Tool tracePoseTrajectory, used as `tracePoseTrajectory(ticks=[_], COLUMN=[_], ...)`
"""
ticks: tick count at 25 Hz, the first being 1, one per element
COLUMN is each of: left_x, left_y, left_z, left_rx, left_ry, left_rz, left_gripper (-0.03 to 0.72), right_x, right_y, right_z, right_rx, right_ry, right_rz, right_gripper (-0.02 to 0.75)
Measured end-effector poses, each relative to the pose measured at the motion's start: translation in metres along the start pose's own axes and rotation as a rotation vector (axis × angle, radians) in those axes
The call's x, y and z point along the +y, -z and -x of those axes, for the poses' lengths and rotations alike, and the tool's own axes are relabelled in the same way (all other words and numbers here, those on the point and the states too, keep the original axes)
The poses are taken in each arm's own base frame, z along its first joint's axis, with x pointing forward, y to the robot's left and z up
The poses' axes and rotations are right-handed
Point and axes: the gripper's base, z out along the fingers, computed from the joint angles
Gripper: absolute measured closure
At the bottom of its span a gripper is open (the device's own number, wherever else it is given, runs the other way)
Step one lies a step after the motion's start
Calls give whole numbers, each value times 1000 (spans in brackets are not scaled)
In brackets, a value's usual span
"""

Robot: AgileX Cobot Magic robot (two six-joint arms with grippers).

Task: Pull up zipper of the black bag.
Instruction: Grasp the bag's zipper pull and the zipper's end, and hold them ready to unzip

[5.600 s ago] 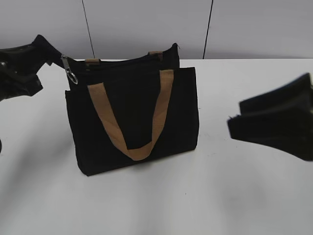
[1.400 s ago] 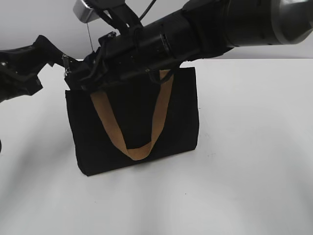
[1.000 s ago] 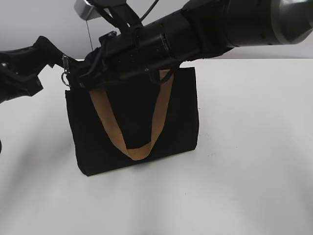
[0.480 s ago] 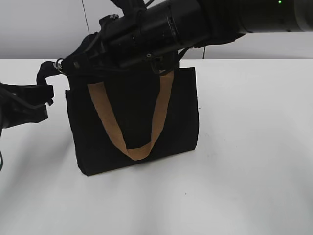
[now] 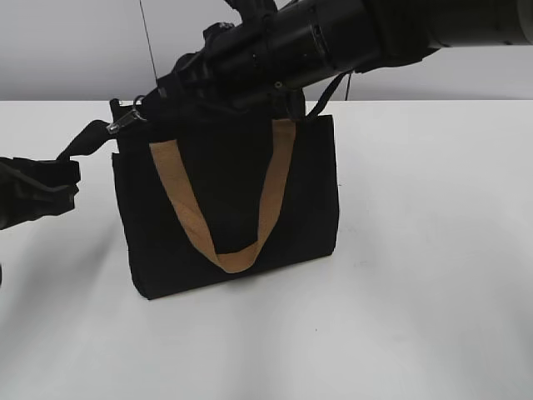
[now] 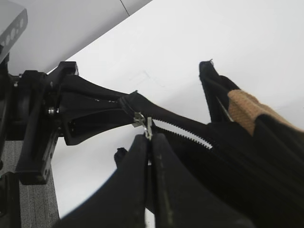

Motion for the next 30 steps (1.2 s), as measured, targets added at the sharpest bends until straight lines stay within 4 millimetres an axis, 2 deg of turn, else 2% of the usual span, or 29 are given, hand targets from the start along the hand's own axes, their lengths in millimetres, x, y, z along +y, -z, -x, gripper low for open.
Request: tracePoseTrajectory(ticks=[9,12,15,20,26,30], left_x=[8,11,12,13,13,13], left_y=[1,1,1,1,1,1], left_z=[0,0,-1,-1,-1,-1], left_rx=[0,5,11,13,15,17], left_ry=[16,22,23,23,23,18], left_rz=[32,46,52,53,55,53], left_gripper=[676,676,676,676,676,676], right_x=[-6,-17,-35,-59,-94,-105], right_y=[2,8,20,51,89,103], right_z=[-3,-4,-4,0,-8,-13], right_rx=[34,46,54,61,90,101], right_ry=[44,37,7,-17,-127,-171], right_rz=[-24,-59,-107,-139,-147,-140], right_gripper=[738,738,738,738,738,738])
